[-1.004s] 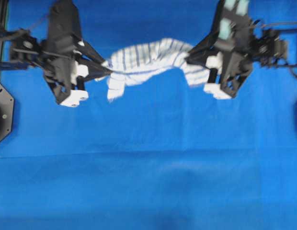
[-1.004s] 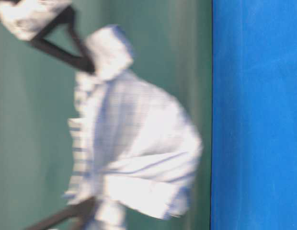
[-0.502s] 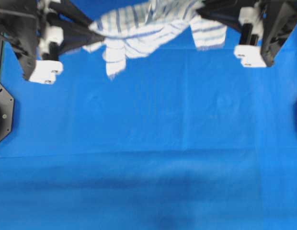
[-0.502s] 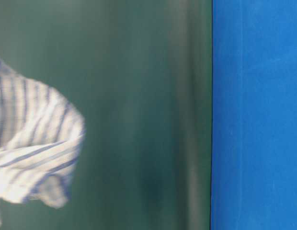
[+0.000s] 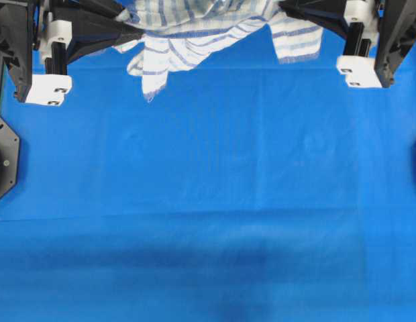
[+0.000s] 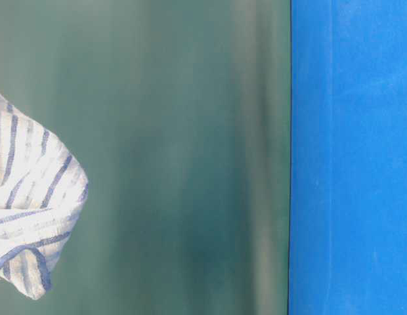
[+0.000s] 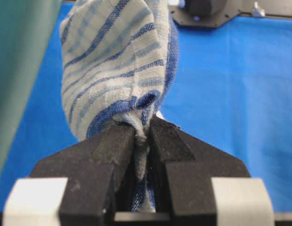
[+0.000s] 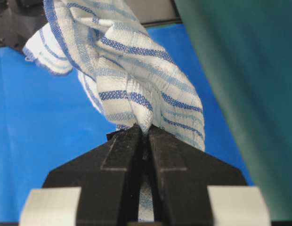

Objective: Lift the towel with both arms.
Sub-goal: 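Open both grippers and let the towel fall to the table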

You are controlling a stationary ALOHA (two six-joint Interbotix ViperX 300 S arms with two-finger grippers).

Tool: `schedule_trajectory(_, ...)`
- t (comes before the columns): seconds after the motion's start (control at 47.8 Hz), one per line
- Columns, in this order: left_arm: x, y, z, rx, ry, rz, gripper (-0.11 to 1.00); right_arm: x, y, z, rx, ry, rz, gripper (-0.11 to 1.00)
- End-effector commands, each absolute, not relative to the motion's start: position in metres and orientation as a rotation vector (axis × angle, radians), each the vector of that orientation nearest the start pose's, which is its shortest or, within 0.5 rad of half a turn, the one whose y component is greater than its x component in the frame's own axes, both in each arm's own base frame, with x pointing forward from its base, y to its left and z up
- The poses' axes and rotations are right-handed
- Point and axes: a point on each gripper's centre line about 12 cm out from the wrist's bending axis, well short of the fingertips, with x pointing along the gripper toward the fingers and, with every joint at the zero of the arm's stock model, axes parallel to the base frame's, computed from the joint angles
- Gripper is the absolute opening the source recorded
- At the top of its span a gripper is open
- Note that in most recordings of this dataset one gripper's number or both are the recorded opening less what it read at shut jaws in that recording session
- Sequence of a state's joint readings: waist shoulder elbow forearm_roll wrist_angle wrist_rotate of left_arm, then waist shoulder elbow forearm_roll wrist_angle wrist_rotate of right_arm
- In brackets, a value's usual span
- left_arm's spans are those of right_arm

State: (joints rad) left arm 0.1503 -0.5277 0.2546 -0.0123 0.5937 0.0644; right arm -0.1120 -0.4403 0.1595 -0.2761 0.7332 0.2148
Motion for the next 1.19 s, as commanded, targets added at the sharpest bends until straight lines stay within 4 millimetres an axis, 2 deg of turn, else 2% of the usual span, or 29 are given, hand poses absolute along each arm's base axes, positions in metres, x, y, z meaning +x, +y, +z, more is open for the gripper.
schedule_trajectory(0.0,0.295,0.044,0.474,0.046,0.279,0.134,0.05,0.309,-0.055,0.473,-0.010,0.391,-0.288,0.05)
schedule_trajectory(0.084,0.295,0.044,0.475,0.049,0.268,0.136,0.07,0.310,-0.053,0.473,-0.014,0.390,-0.279,0.05)
schedule_trajectory(0.126,0.295,0.044,0.476,0.050,0.256,0.136,0.14,0.310,-0.052,0.473,-0.022,0.390,-0.272,0.05)
schedule_trajectory(0.314,0.291,0.044,0.482,0.052,0.221,0.138,0.69,0.310,-0.051,0.473,-0.035,0.390,-0.270,0.06)
schedule_trajectory(0.377,0.289,0.043,0.482,0.048,0.213,0.138,0.84,0.310,-0.052,0.473,-0.038,0.391,-0.272,0.22)
schedule_trajectory(0.418,0.288,0.043,0.483,0.046,0.205,0.138,0.90,0.311,-0.052,0.472,-0.046,0.396,-0.273,0.35)
schedule_trajectory(0.502,0.287,0.043,0.482,0.041,0.203,0.137,0.89,0.311,-0.054,0.470,-0.059,0.404,-0.284,0.58)
schedule_trajectory(0.586,0.287,0.043,0.477,0.036,0.215,0.137,0.89,0.312,-0.054,0.467,-0.060,0.415,-0.289,0.70)
schedule_trajectory(0.69,0.292,0.044,0.460,0.023,0.252,0.137,0.89,0.313,-0.055,0.461,-0.052,0.437,-0.292,0.68)
schedule_trajectory(0.753,0.296,0.044,0.442,0.019,0.283,0.136,0.89,0.313,-0.055,0.450,-0.048,0.461,-0.291,0.69)
schedule_trajectory(0.983,0.310,0.041,0.364,0.014,0.341,0.120,0.89,0.323,-0.053,0.380,-0.016,0.573,-0.275,0.69)
schedule_trajectory(1.172,0.313,0.035,0.301,0.008,0.398,0.101,0.89,0.330,-0.049,0.324,0.025,0.581,-0.241,0.70)
